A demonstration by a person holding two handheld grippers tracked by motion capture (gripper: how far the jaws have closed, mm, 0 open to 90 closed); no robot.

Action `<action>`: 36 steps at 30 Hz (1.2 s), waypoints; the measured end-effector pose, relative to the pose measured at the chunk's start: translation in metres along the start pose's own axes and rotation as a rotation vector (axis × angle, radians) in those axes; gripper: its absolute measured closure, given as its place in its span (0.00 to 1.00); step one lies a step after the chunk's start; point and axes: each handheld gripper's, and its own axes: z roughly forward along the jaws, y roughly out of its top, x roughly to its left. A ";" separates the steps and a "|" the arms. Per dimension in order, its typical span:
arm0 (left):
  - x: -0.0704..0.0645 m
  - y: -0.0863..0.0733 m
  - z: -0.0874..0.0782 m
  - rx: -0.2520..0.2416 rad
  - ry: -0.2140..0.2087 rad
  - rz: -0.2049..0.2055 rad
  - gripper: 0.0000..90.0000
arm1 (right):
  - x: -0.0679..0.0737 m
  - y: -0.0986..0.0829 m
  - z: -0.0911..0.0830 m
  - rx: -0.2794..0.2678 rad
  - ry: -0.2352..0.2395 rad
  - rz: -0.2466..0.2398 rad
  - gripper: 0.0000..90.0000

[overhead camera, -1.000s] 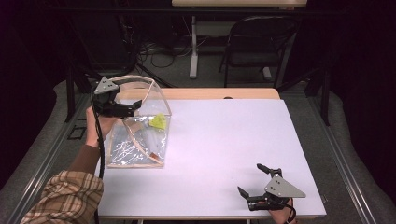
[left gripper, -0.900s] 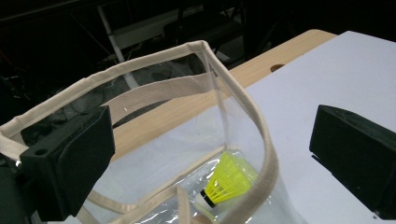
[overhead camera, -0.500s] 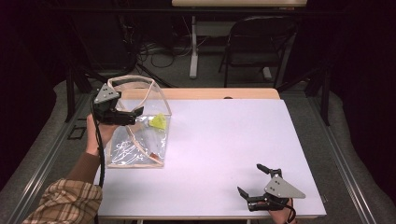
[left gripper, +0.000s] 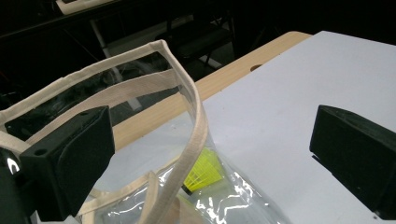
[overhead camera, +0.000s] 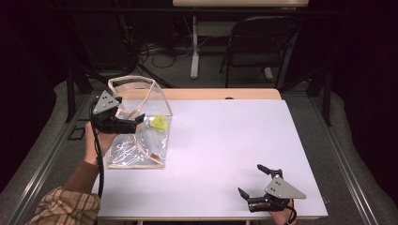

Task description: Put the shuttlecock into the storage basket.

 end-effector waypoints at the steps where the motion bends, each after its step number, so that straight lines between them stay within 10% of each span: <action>1: -0.001 -0.001 -0.001 -0.003 -0.002 0.000 0.00 | 0.000 0.000 0.000 0.003 0.002 -0.001 0.01; 36: -0.056 -0.050 -0.033 -0.049 -0.089 0.032 0.00 | 0.001 0.001 -0.001 -0.002 -0.003 -0.004 0.01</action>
